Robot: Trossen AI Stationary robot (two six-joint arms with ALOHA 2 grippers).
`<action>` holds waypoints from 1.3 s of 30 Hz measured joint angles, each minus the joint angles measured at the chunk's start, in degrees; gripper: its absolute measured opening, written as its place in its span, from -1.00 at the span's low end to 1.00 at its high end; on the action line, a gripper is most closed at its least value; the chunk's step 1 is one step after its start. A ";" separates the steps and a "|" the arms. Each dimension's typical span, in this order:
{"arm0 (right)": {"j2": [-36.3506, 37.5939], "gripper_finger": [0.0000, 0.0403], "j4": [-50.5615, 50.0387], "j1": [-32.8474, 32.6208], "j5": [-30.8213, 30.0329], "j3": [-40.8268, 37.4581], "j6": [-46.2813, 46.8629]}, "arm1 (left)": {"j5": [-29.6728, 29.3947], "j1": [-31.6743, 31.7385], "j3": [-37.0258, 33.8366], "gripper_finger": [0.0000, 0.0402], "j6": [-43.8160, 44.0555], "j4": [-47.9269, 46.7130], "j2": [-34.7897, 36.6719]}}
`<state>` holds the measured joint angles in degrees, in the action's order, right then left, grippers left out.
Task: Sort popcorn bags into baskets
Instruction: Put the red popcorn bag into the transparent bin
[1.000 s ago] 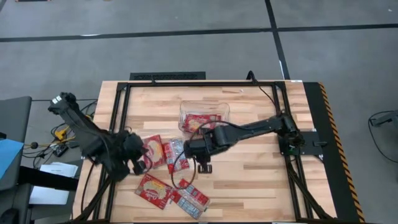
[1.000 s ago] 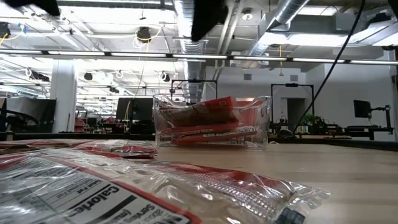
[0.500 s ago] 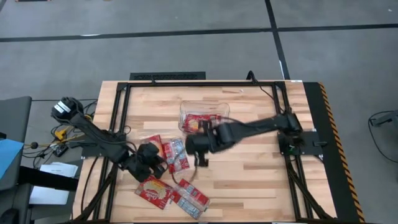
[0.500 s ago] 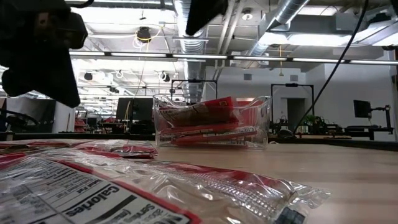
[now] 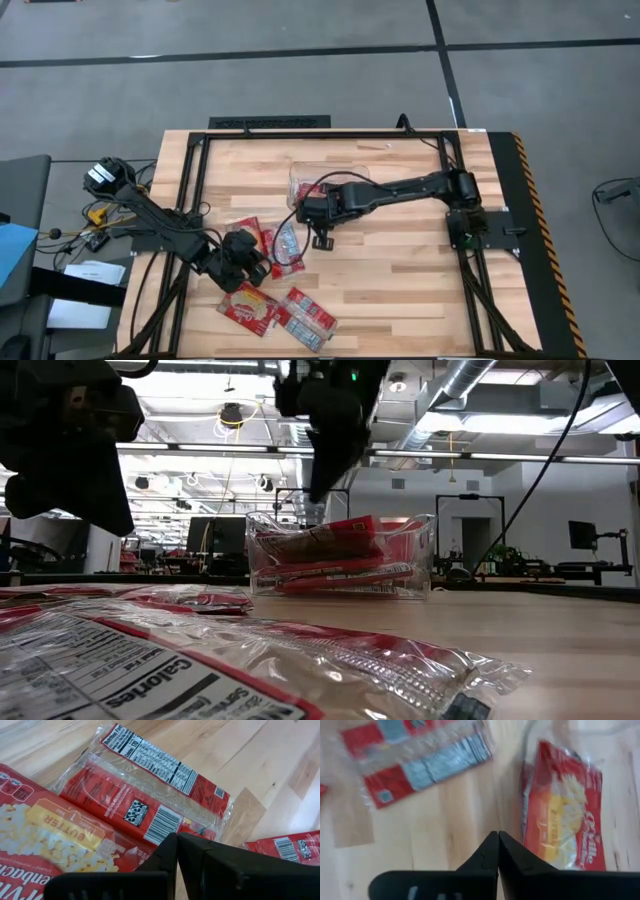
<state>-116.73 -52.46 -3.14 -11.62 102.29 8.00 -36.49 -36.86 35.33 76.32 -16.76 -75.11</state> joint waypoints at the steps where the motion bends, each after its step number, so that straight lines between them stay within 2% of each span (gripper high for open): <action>1: 0.00 -0.91 0.04 0.53 -0.01 -0.72 -0.22 | 0.00 0.10 0.00 -1.00 0.06 -0.02 0.00; 6: 0.00 -0.96 0.85 3.03 -0.20 -3.55 -0.88 | -0.06 0.32 0.00 -1.00 0.26 -0.08 0.00; 11: 0.00 -0.87 0.87 5.10 0.63 -3.53 -1.41 | -0.20 1.20 0.00 -1.00 -0.14 -0.22 0.00; 15: 0.00 -0.87 0.97 5.84 2.34 -3.53 -0.87 | -0.22 1.98 0.00 -1.00 -0.20 -0.11 0.00; 19: 1.96 -0.91 -1.89 4.48 3.06 -2.21 2.51 | 1.88 2.77 0.00 -1.00 -5.01 1.51 0.00; 24: 9.96 -0.88 -1.78 -0.10 4.13 -0.76 8.36 | -0.90 3.33 0.00 -1.00 -7.15 0.91 0.00; 29: 14.94 -0.82 -3.15 -6.93 -1.62 -0.80 14.66 | 1.06 5.68 0.00 -1.00 -9.86 2.32 -3.44; 34: 16.49 -0.85 -4.52 -14.16 -6.19 -0.82 23.11 | 6.18 7.56 -0.02 -1.00 -11.37 11.17 -12.50; 39: 16.20 -0.89 -4.36 -22.11 -7.02 -1.04 35.13 | 10.97 8.44 0.22 -1.00 -12.29 24.18 -19.90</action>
<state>-100.53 -56.82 -25.24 -18.64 101.26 43.13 -25.52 -28.42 35.56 64.03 7.43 -95.01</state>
